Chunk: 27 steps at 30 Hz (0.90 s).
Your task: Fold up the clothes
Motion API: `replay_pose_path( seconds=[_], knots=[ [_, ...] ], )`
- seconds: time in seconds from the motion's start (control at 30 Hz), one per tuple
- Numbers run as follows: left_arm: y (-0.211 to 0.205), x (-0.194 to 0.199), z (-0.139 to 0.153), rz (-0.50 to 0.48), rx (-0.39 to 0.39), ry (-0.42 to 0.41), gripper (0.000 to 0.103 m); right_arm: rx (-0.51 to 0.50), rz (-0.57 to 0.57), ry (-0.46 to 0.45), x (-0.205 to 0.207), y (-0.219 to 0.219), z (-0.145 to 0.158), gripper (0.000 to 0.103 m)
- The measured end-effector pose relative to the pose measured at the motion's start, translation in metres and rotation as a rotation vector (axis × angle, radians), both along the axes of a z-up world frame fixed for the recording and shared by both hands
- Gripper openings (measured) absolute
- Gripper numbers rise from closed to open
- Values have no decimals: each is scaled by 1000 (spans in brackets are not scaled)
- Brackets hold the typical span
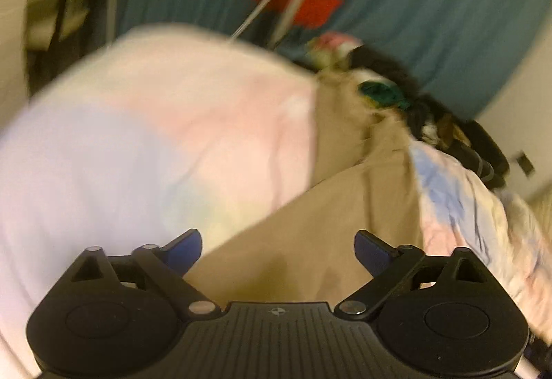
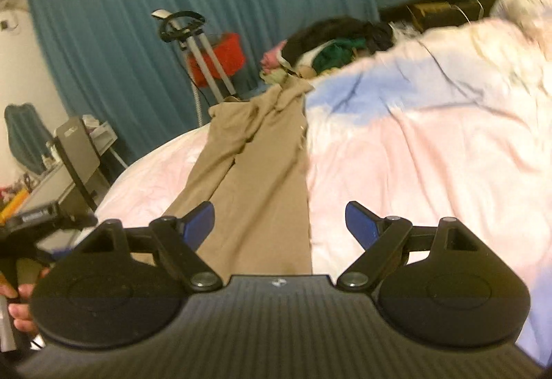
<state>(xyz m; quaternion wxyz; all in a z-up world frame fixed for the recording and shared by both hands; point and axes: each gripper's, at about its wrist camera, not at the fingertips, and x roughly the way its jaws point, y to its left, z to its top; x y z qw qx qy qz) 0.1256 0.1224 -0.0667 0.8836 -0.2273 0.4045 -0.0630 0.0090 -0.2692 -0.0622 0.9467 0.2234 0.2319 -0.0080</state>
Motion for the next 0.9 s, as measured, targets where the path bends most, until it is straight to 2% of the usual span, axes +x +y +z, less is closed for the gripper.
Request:
replay_pose_path(
  seconds=[0.13, 0.23, 0.27, 0.37, 0.43, 0.47, 0.53, 0.57, 0.6, 0.63, 0.8, 0.9],
  knots=[
    [33, 13, -20, 39, -59, 94, 91, 47, -9, -4, -6, -6, -2, 84],
    [51, 15, -36, 103, -1, 155, 86, 78, -12, 8, -8, -9, -7, 84],
    [56, 15, -41, 106, -7, 177, 82, 88, -14, 12, -8, -10, -8, 84],
    [65, 10, -50, 102, -82, 208, 80, 124, -12, 28, -8, -14, -13, 84],
    [66, 9, -51, 91, -105, 222, 73, 139, -11, 35, -5, -15, -14, 84],
    [65, 9, -52, 81, -104, 233, 64, 142, -12, 36, -5, -16, -15, 84],
    [60, 8, -50, 56, -54, 263, 52, 146, -15, 36, -5, -16, -15, 84],
    [55, 8, -48, 43, -28, 262, 34, 143, -15, 29, -7, -16, -14, 84],
    [50, 9, -45, 29, -3, 261, 9, 140, -16, 22, -8, -16, -13, 84],
    [46, 8, -40, -5, 15, 250, 3, 137, -16, 15, -9, -16, -12, 84],
    [-8, -16, 17, -216, 287, 41, 3, 121, -19, -20, -15, -14, -7, 84],
    [-43, -50, 47, -321, 395, -90, 3, 112, -21, -40, -18, -14, -4, 84]
  ],
)
